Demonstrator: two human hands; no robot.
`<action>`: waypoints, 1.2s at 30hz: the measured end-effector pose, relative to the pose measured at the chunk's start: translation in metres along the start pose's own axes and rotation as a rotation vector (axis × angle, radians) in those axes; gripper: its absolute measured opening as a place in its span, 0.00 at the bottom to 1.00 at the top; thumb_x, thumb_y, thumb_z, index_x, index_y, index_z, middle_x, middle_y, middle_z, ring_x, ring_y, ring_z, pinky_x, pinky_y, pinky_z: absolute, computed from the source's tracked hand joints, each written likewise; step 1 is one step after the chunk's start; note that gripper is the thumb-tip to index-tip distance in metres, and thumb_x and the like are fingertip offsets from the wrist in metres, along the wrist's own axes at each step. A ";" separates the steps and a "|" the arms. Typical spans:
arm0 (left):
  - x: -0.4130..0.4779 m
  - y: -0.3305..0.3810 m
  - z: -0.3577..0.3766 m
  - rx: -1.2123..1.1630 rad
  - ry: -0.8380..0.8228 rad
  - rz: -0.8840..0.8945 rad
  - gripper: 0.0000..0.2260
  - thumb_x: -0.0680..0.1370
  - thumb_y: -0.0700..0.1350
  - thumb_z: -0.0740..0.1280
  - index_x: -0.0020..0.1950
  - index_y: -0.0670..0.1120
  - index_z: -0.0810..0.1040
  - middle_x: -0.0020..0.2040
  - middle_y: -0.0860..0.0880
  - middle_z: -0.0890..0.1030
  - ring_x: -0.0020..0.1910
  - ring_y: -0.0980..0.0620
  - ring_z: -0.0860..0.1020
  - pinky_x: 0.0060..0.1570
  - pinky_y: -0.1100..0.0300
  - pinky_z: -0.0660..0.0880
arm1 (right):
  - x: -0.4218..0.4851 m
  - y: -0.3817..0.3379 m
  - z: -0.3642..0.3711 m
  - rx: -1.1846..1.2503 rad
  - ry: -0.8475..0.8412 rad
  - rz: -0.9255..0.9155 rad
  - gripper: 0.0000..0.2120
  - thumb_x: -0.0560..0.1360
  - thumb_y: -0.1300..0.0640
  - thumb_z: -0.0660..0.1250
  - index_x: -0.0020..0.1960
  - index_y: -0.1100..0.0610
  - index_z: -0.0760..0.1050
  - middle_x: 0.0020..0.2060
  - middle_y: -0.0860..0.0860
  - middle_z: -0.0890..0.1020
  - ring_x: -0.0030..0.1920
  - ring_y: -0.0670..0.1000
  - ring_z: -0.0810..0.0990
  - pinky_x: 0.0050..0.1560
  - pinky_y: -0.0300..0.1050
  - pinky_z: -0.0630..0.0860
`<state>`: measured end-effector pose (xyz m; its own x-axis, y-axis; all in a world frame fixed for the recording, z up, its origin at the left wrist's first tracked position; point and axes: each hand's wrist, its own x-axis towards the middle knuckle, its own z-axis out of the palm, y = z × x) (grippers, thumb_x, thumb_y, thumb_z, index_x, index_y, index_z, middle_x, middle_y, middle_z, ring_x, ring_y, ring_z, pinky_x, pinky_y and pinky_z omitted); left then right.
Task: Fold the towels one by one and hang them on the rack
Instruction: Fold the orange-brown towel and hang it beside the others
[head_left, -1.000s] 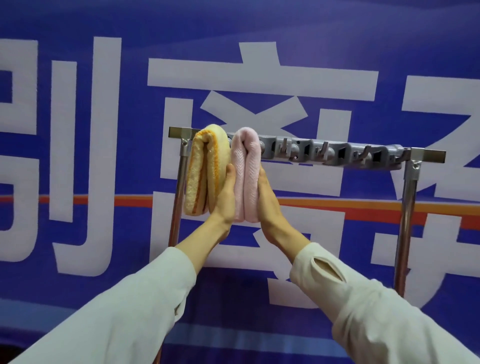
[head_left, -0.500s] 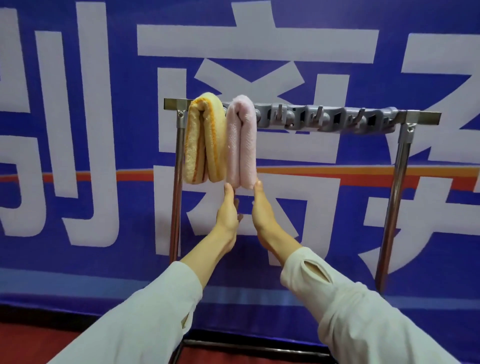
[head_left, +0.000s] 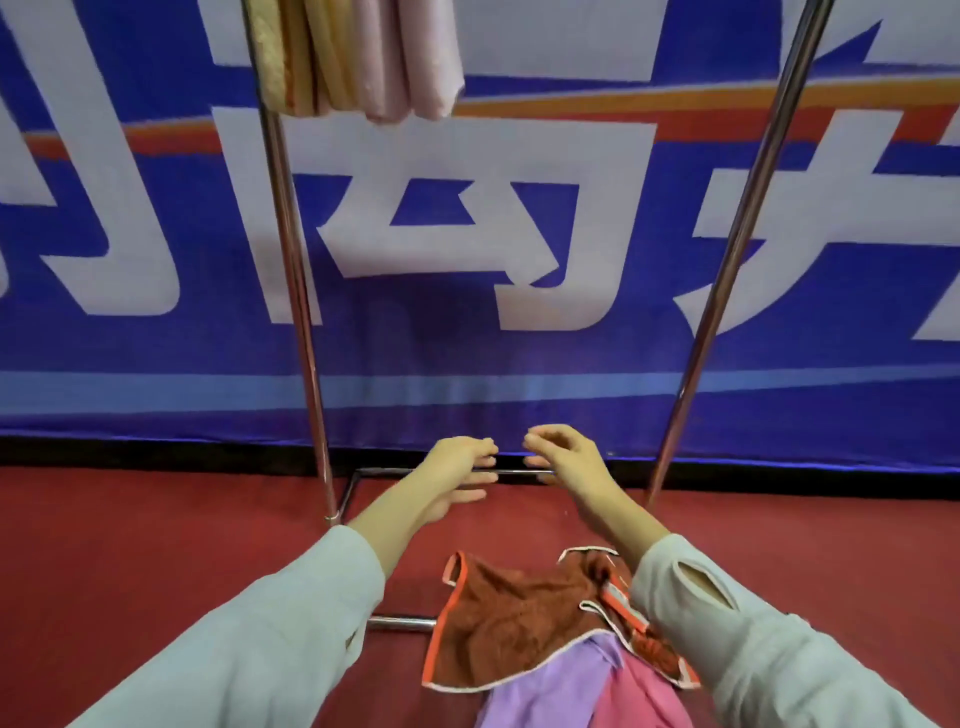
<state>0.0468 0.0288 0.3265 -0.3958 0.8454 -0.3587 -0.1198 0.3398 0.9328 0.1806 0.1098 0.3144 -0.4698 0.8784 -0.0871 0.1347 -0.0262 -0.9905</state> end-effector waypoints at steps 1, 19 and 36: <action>0.003 -0.017 0.005 -0.008 -0.006 -0.033 0.06 0.80 0.45 0.63 0.54 0.45 0.76 0.50 0.47 0.79 0.43 0.52 0.79 0.45 0.58 0.75 | -0.001 0.022 -0.006 0.005 0.003 0.031 0.05 0.77 0.62 0.67 0.45 0.54 0.75 0.39 0.49 0.80 0.36 0.46 0.80 0.37 0.39 0.71; 0.092 -0.265 0.068 0.287 -0.122 -0.354 0.12 0.77 0.36 0.65 0.59 0.43 0.77 0.46 0.48 0.77 0.41 0.59 0.73 0.34 0.67 0.69 | -0.008 0.315 -0.053 -0.359 0.018 0.345 0.12 0.70 0.72 0.66 0.51 0.63 0.79 0.43 0.56 0.80 0.42 0.51 0.75 0.39 0.30 0.70; 0.100 -0.307 0.094 0.245 -0.172 -0.390 0.28 0.78 0.35 0.64 0.76 0.44 0.59 0.69 0.42 0.70 0.57 0.52 0.71 0.52 0.61 0.68 | 0.020 0.328 -0.039 -0.694 0.031 0.194 0.21 0.72 0.70 0.62 0.63 0.62 0.77 0.58 0.59 0.81 0.60 0.58 0.78 0.60 0.43 0.69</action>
<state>0.1294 0.0475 0.0010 -0.2057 0.6846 -0.6993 -0.0031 0.7141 0.7000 0.2492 0.1378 -0.0079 -0.3579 0.9019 -0.2419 0.7412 0.1168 -0.6611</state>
